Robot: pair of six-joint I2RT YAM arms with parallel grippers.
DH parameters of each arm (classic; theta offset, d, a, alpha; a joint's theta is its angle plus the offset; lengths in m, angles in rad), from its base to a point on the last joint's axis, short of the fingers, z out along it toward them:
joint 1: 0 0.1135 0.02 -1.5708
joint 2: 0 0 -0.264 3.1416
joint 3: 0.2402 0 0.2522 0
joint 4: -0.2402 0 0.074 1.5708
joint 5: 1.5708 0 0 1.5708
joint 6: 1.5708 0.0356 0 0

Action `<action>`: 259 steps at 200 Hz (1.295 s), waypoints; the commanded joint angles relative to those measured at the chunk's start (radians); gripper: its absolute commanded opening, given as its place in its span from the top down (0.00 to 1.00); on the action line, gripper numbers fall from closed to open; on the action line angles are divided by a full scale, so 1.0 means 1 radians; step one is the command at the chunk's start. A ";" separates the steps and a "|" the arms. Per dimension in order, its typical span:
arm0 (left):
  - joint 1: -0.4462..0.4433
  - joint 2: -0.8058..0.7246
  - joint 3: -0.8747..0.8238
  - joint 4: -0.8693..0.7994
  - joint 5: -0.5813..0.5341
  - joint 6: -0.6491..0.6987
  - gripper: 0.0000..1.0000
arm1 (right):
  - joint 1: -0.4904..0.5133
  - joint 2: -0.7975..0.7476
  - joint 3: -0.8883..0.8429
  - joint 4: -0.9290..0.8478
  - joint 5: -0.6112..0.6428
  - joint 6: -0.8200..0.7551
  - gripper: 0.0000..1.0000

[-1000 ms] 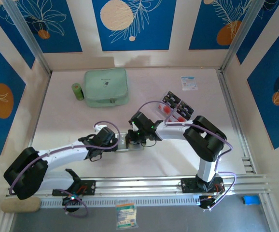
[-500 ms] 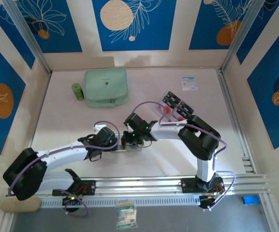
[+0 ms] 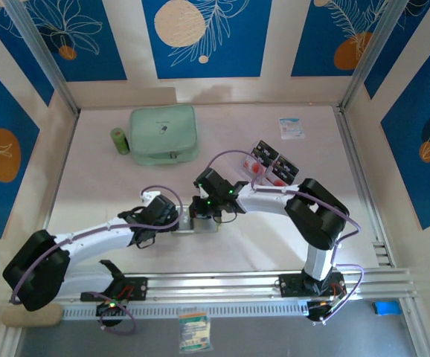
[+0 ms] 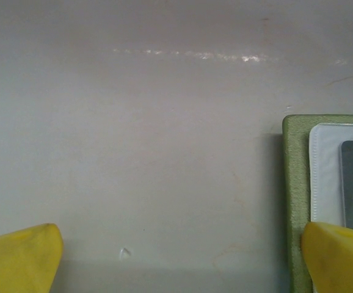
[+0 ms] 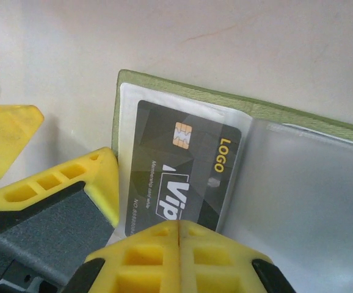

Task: Put the credit cards into the card holder
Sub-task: Insert the credit card into the card slot.

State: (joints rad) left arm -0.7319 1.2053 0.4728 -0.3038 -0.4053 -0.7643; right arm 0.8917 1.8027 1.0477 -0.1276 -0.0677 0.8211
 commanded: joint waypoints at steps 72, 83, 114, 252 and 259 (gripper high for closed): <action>0.014 -0.006 -0.023 -0.005 -0.015 -0.019 0.00 | 0.003 0.056 0.058 -0.055 0.021 -0.036 1.00; 0.014 -0.006 -0.025 -0.006 -0.015 -0.018 0.00 | 0.006 0.065 0.067 -0.062 0.022 -0.039 1.00; 0.015 -0.004 -0.025 0.001 -0.014 -0.017 0.00 | 0.014 0.087 0.076 -0.064 0.022 -0.037 1.00; 0.014 -0.009 -0.031 0.006 -0.009 -0.017 0.00 | 0.033 -0.006 0.073 -0.029 -0.012 -0.010 1.00; 0.015 -0.009 -0.030 0.006 -0.006 -0.015 0.00 | 0.027 -0.036 0.059 -0.042 0.004 -0.016 1.00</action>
State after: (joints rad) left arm -0.7284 1.2053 0.4568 -0.2962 -0.4049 -0.7776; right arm 0.9276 1.8893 1.1328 -0.1520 -0.0700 0.8185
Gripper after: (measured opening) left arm 0.998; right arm 0.056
